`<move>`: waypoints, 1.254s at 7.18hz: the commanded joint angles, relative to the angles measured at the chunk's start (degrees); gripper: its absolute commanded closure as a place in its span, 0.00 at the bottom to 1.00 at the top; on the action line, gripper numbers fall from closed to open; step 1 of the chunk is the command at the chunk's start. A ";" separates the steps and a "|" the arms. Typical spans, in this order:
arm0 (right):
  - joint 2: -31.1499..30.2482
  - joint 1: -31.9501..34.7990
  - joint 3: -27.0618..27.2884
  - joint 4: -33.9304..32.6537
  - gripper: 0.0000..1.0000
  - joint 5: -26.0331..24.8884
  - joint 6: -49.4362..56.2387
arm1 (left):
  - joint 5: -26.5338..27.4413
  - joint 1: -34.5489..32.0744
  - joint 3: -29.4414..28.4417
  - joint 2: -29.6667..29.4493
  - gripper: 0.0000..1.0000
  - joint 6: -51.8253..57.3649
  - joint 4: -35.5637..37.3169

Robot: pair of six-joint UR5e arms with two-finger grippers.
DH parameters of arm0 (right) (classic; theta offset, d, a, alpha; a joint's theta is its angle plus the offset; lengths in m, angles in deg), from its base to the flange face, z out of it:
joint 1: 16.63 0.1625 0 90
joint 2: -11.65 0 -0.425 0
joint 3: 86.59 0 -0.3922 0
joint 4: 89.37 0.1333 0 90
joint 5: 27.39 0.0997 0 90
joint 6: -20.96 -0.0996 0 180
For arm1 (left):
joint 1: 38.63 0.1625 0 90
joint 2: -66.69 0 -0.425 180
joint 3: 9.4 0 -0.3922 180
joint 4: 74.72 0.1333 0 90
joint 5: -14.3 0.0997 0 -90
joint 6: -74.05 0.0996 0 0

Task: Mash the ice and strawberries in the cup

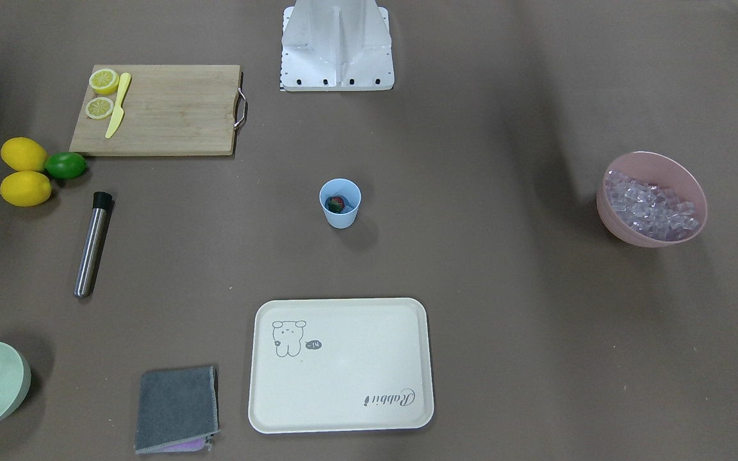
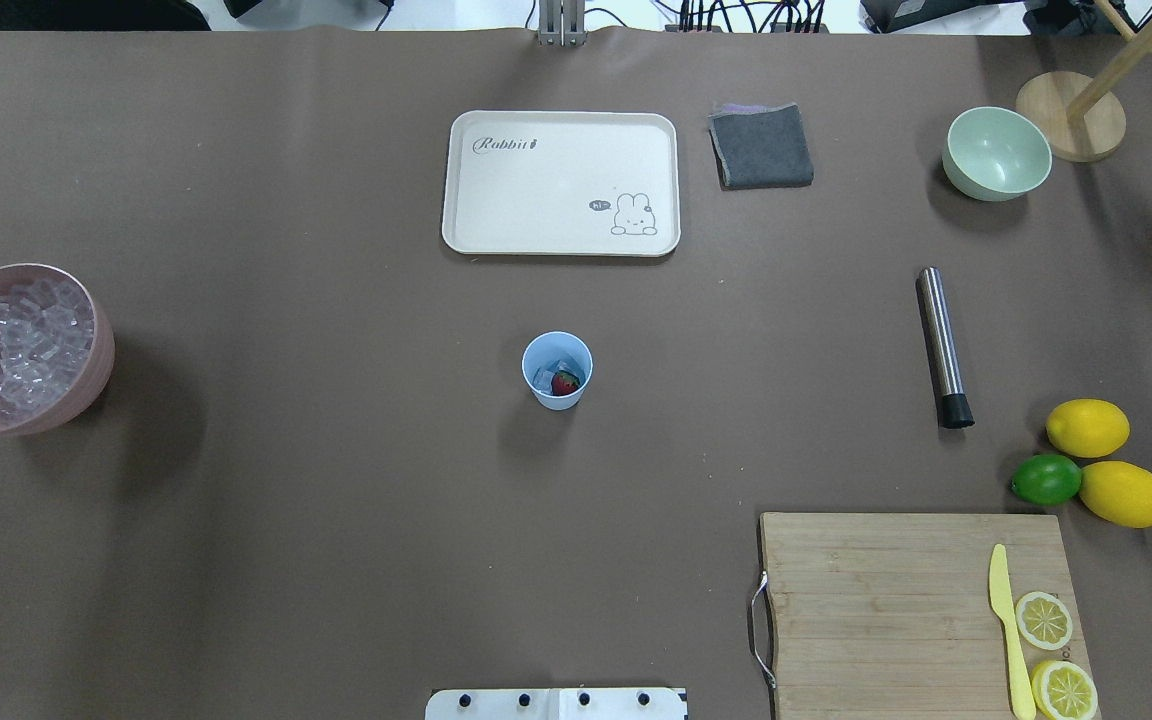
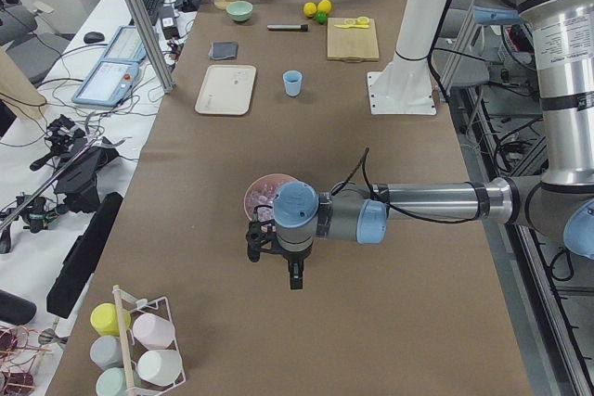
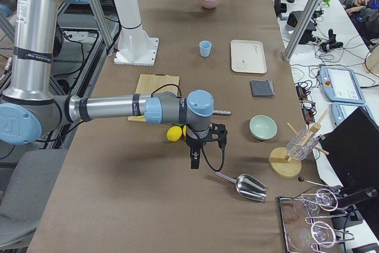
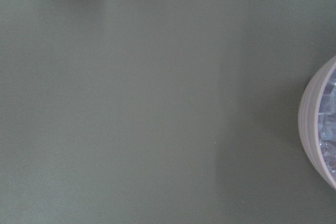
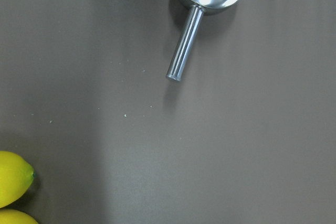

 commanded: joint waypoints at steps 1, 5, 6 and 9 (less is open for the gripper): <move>0.07 0.03 0.93 -0.08 0.00 0.13 -0.06 | -0.30 -3.23 1.05 0.85 0.00 -0.03 0.20; -0.02 4.76 2.60 -0.61 0.00 2.93 0.30 | 0.22 -3.24 3.34 0.15 0.00 0.06 3.80; -0.45 4.77 1.47 -0.18 0.00 2.94 0.38 | 0.23 -3.24 3.51 0.32 0.00 0.06 3.80; -0.37 4.77 -2.91 -0.08 0.00 2.59 0.65 | 0.23 -3.24 3.42 0.59 0.00 0.06 3.80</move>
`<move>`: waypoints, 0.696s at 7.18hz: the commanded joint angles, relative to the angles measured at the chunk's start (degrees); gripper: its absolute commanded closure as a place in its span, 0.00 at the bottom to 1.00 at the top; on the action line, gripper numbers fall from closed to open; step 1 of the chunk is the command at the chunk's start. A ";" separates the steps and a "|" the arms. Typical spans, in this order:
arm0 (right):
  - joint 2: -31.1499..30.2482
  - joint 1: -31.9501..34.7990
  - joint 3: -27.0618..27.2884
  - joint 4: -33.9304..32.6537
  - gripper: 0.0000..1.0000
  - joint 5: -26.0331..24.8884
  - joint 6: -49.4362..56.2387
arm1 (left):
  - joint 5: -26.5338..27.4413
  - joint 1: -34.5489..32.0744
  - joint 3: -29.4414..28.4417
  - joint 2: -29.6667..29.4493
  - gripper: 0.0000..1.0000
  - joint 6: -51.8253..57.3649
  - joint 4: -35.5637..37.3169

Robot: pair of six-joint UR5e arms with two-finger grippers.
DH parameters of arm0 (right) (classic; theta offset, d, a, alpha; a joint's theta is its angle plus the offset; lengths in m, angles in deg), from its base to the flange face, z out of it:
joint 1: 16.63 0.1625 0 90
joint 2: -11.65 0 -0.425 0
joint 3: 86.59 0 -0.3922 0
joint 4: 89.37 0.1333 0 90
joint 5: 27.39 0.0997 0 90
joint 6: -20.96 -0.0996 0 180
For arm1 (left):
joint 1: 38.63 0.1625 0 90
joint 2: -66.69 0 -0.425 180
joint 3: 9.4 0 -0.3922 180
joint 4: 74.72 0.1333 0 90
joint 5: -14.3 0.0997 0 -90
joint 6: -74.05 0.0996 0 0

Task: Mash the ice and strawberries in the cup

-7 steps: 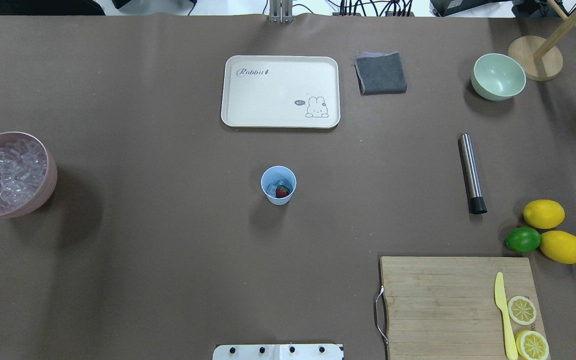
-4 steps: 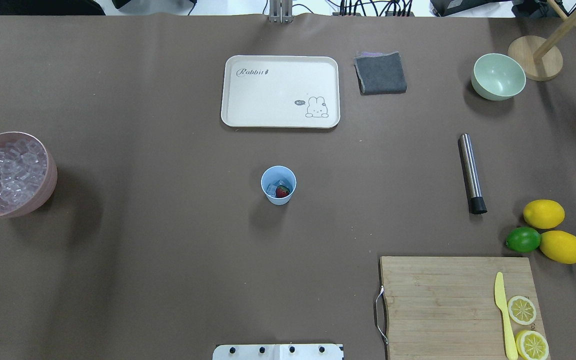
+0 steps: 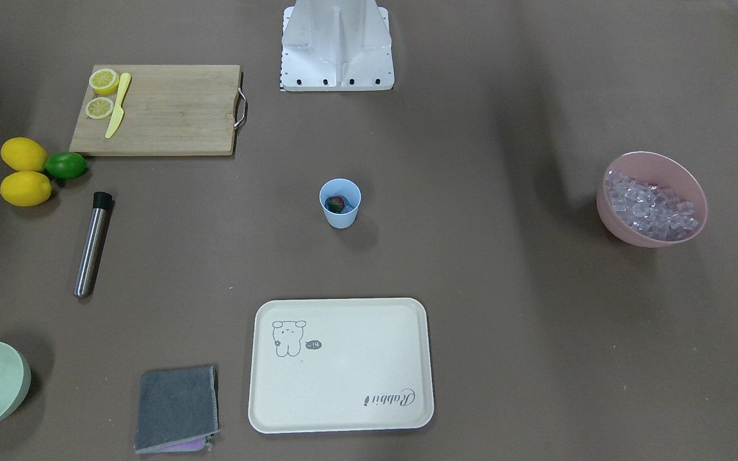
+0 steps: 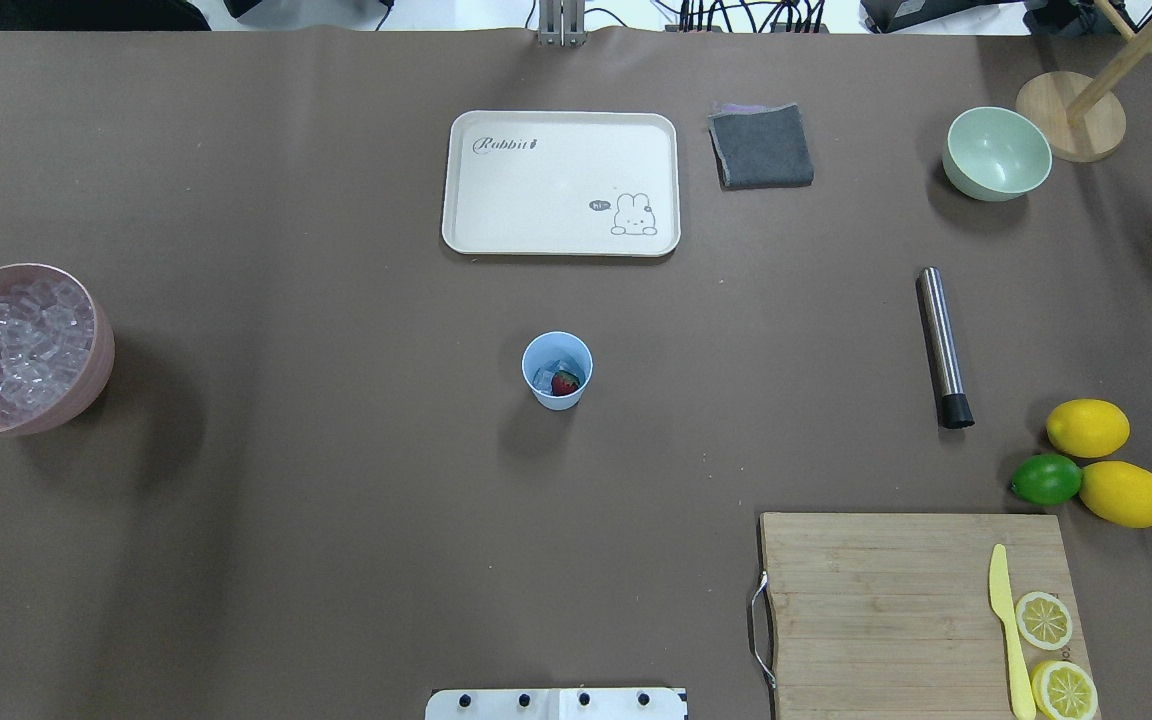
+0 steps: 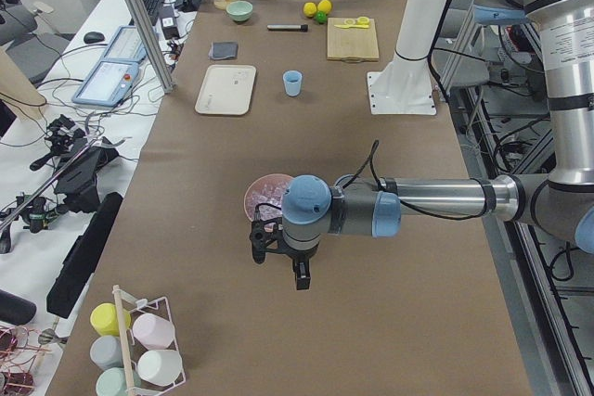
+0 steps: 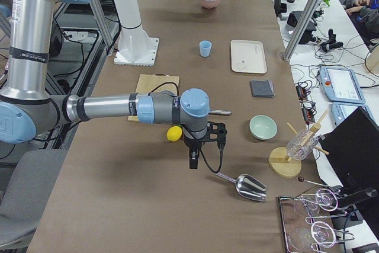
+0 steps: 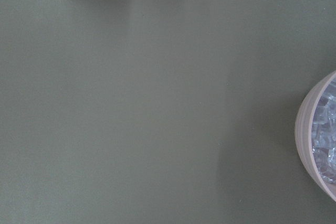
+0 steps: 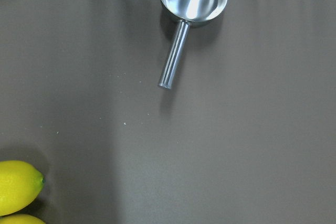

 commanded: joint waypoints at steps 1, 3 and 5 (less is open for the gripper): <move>0.04 0.03 -2.58 0.03 0.00 -0.05 0.06 | 0.00 0.00 -0.01 0.24 0.00 0.00 0.00; 0.13 0.03 -1.97 0.03 0.00 0.04 0.06 | 0.00 0.09 -0.09 0.32 0.00 0.00 -0.09; 0.13 0.03 -1.79 0.03 0.00 0.12 0.06 | -0.08 0.26 0.08 0.59 0.00 0.00 -0.26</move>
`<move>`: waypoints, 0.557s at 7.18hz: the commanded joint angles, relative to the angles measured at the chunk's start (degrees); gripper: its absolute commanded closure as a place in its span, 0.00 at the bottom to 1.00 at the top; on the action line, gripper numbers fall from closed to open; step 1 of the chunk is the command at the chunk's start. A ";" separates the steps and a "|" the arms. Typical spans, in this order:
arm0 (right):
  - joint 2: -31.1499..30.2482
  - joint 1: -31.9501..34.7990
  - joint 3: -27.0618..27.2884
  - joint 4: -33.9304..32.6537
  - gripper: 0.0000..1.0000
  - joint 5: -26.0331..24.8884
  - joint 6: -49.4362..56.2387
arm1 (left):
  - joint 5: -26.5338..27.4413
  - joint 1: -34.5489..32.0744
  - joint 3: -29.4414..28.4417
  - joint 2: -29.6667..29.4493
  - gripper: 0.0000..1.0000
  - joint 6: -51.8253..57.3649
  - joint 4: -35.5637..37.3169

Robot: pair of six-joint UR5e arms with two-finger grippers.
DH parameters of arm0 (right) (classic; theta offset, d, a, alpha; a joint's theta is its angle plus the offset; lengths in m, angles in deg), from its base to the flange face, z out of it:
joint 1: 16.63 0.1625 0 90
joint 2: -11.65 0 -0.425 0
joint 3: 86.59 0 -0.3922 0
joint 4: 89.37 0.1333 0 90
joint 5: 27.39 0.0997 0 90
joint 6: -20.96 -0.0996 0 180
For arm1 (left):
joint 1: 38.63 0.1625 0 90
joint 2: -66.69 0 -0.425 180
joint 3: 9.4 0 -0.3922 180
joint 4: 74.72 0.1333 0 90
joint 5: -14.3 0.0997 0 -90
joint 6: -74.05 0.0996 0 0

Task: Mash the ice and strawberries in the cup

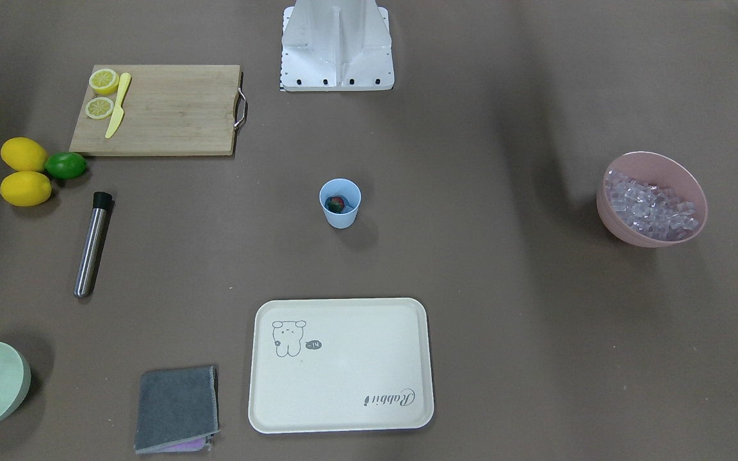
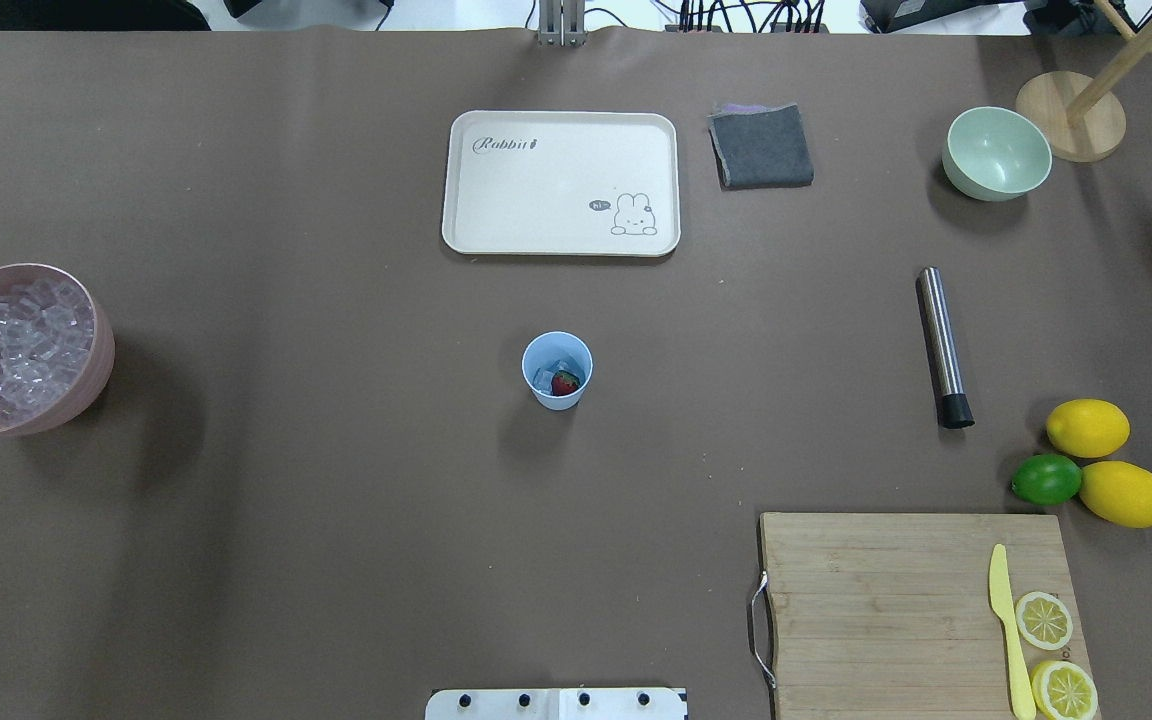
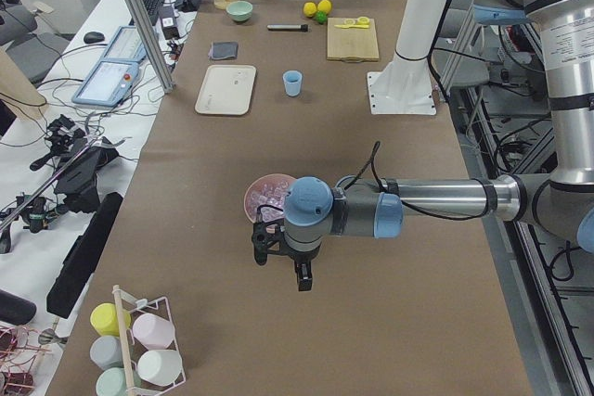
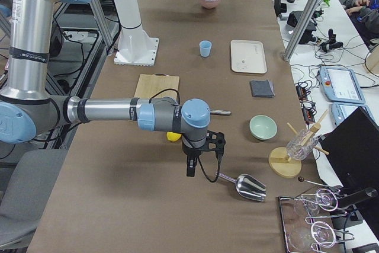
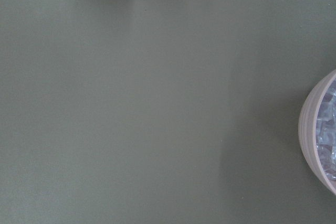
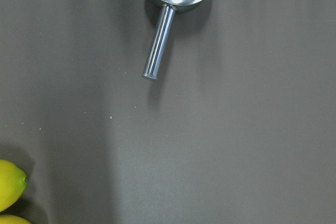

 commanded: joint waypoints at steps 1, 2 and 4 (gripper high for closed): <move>-0.08 0.00 0.52 0.00 0.00 0.16 0.00 | -0.07 0.12 -0.03 0.14 0.00 0.00 -0.10; -0.08 0.00 0.88 0.00 0.00 0.16 0.00 | 0.01 0.12 -0.03 0.22 0.00 0.00 -0.02; -0.08 0.00 0.97 0.09 0.00 0.16 0.00 | -0.07 0.12 -0.11 0.22 0.00 0.00 -0.02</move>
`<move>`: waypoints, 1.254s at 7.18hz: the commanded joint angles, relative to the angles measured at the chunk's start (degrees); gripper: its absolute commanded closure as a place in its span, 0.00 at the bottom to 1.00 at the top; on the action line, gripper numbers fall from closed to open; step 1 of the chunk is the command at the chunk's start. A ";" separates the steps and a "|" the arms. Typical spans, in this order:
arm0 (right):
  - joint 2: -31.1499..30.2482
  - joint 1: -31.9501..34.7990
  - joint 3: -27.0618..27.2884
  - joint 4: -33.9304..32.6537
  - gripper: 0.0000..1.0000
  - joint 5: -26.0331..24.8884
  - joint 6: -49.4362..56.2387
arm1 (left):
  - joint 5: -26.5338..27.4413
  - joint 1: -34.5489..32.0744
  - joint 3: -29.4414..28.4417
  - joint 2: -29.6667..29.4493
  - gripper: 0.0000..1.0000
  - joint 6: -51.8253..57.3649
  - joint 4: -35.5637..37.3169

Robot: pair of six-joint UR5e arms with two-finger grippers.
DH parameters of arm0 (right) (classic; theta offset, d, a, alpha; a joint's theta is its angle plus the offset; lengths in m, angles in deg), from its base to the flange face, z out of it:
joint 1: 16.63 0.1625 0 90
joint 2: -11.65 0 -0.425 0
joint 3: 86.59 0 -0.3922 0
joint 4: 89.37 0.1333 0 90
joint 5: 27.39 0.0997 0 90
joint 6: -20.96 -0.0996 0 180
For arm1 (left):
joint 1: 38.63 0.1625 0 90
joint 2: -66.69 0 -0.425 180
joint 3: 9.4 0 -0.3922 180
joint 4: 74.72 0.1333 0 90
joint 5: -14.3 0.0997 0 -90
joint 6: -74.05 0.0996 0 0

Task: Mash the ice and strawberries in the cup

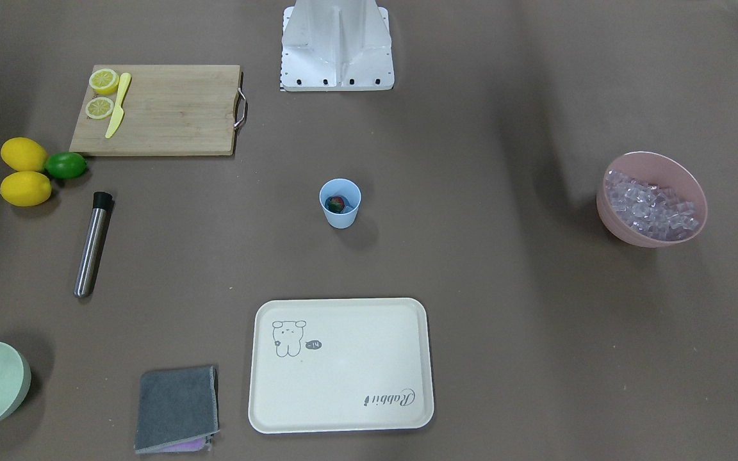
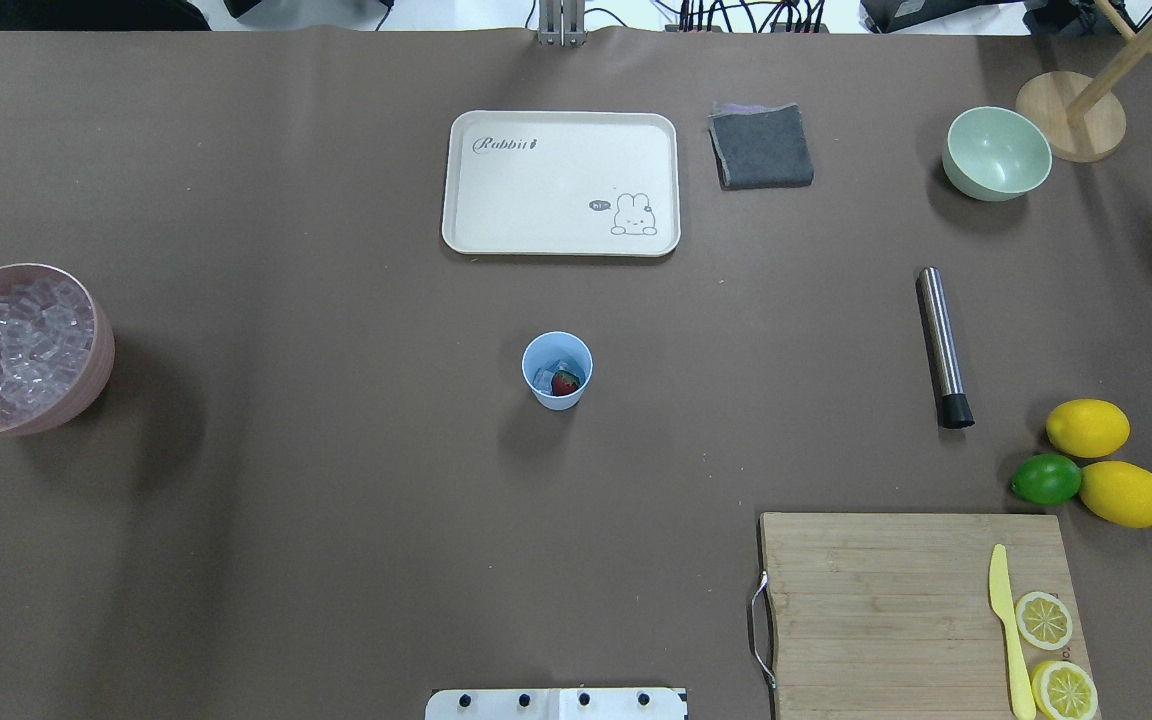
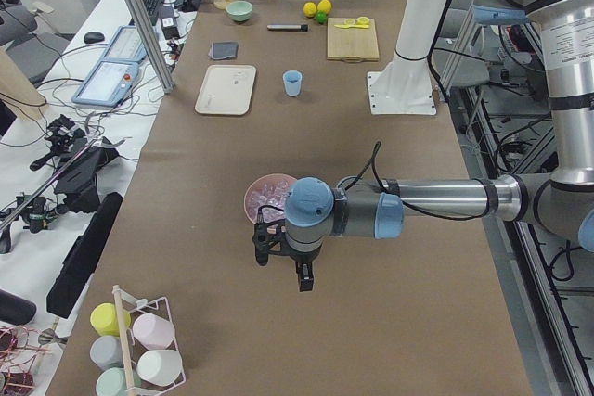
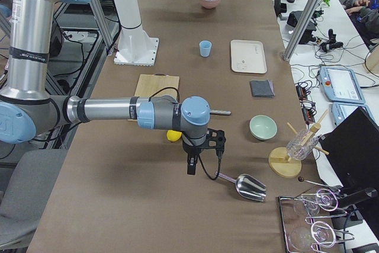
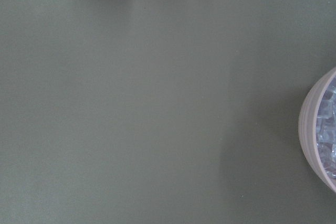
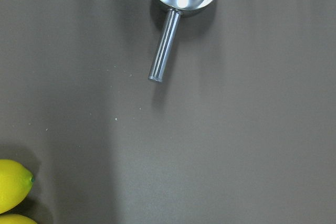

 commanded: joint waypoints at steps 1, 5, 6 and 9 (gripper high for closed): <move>-0.01 0.00 0.47 -0.02 0.00 0.01 0.00 | 0.07 0.00 -0.06 0.02 0.00 0.00 0.01; -0.10 0.09 1.35 -0.02 0.00 0.01 0.00 | -0.02 0.09 -0.06 0.02 0.00 0.00 0.01; -0.10 0.44 1.52 -0.02 0.00 0.09 0.00 | -0.02 0.18 -0.06 0.02 0.00 0.00 0.01; -0.01 0.79 2.05 -0.02 0.00 0.01 0.00 | -0.02 0.18 -0.06 -0.07 0.00 0.00 -0.08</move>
